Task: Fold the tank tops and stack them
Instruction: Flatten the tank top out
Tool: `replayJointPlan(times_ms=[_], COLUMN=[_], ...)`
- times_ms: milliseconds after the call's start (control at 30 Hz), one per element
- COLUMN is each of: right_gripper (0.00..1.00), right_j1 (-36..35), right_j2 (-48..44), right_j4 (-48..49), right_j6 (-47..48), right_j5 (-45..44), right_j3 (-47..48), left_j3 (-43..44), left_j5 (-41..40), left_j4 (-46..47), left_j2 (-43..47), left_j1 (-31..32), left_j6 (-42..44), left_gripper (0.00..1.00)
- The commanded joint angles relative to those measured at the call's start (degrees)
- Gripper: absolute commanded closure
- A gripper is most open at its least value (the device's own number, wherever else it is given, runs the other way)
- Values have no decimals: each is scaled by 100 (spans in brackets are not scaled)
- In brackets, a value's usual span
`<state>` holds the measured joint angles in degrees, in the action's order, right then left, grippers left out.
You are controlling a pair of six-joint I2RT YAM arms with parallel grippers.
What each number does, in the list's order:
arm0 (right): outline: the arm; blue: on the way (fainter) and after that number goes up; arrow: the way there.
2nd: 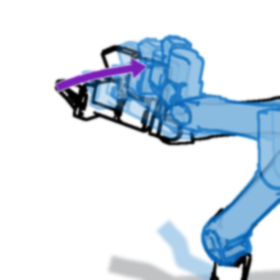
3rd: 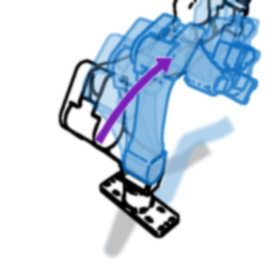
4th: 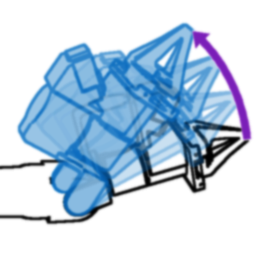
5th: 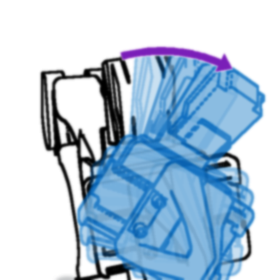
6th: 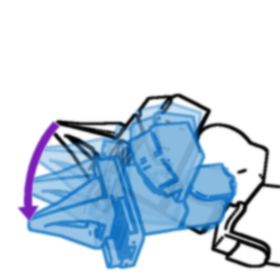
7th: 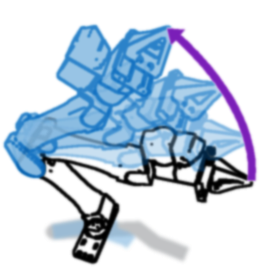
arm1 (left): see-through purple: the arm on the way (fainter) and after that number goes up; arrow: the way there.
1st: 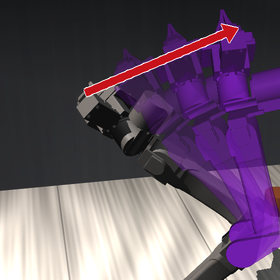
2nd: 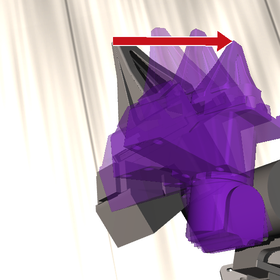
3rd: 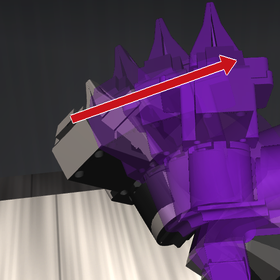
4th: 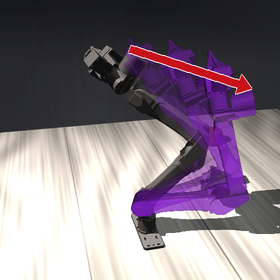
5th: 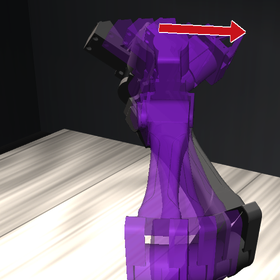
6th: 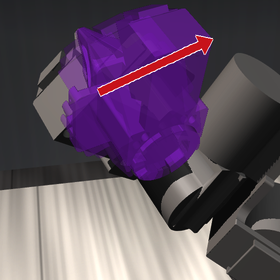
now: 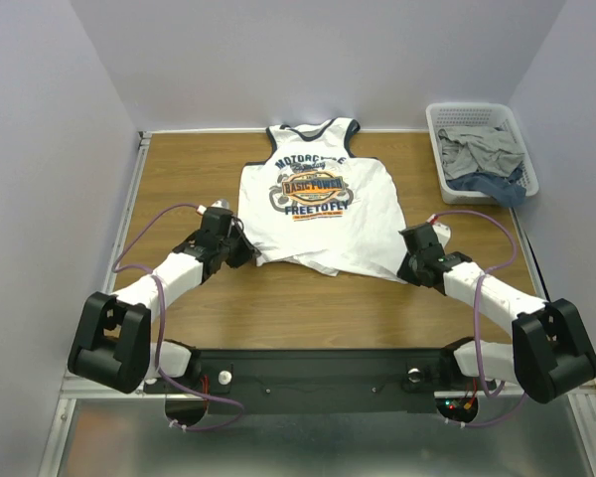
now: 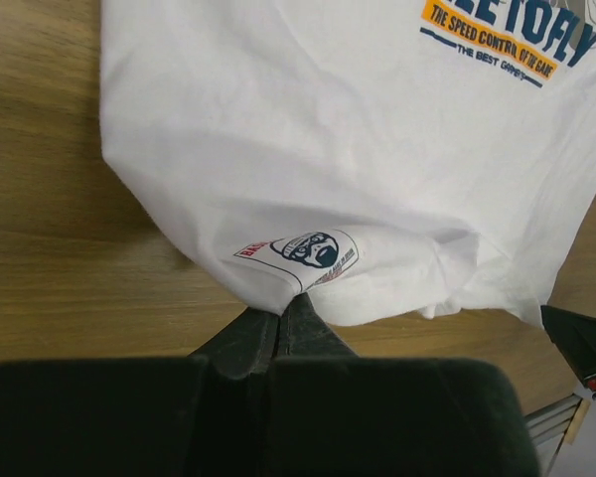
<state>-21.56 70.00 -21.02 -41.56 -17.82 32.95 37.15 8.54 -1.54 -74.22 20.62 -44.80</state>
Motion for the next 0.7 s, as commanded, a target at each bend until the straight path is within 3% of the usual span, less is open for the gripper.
replayJointPlan(times_ms=[0,100,133,200,233,333,467,667], right_gripper=[97,100,100,100,100,99,97,92], right_j1=[3,3,3,3,-6,-58,-277,-674], right_j2=[58,58,49,84,154,312,602,1244], right_j4=[177,177,185,186,203,264,475,757], right_j6=[122,192,236,306,359,403,368,254], right_j5=[-2,42,60,130,208,375,508,631], right_j3=[290,510,572,729,765,880,994,1214], left_j3=[162,109,109,109,152,354,828,1628], left_j5=[16,200,262,473,535,535,518,544], left_j4=[-197,-206,-189,-145,-119,-127,-118,232], left_j2=[285,329,329,416,460,679,672,-285], left_j1=[-216,-269,-269,-269,-261,-199,55,784], left_j6=[313,436,463,568,603,761,946,938], left_gripper=[100,95,79,64,51,40,39,40])
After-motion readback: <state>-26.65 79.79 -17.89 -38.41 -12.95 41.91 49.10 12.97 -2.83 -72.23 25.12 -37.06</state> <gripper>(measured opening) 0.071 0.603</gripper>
